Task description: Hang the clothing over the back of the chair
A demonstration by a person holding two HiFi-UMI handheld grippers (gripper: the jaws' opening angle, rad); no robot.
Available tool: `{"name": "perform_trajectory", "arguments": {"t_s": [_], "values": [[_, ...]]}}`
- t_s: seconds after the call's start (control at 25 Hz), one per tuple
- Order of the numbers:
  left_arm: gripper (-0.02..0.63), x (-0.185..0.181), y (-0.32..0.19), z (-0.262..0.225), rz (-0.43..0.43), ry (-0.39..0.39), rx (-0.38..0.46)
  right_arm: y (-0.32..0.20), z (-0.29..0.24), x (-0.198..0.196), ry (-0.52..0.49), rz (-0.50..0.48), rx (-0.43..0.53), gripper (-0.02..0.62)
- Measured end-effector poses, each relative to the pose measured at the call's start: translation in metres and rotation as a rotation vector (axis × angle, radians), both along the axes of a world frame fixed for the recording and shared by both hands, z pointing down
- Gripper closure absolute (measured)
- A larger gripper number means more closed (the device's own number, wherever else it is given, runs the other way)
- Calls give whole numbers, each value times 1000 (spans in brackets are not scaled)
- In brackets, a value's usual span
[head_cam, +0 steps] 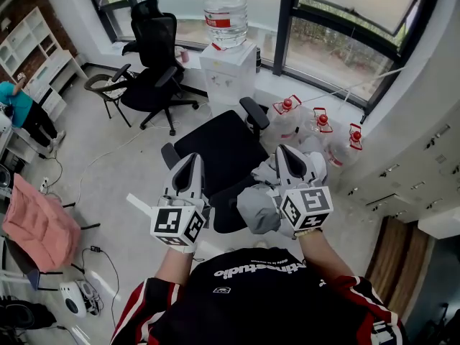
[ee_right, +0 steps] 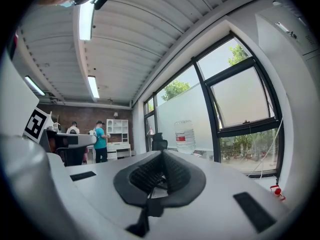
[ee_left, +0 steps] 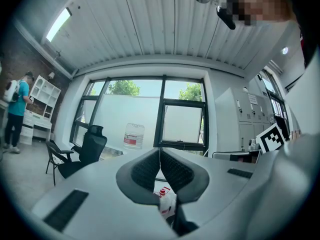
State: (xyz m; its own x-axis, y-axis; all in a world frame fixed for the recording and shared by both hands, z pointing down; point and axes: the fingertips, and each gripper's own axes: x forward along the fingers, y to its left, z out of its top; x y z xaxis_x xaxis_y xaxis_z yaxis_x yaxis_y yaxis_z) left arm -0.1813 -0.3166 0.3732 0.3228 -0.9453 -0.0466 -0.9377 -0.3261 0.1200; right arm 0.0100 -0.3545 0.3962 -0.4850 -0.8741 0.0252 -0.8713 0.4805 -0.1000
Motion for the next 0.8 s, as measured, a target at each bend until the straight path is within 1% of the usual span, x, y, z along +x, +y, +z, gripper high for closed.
{"name": "perform_trajectory", "arguments": {"t_s": [0.48,0.8], "values": [[581,2,-3,-1,0,-2,-5,-2,0,2,-5,12,3,591],[581,1,-3,1,3,4,-9,0,1,0,18,17,22,591]]}}
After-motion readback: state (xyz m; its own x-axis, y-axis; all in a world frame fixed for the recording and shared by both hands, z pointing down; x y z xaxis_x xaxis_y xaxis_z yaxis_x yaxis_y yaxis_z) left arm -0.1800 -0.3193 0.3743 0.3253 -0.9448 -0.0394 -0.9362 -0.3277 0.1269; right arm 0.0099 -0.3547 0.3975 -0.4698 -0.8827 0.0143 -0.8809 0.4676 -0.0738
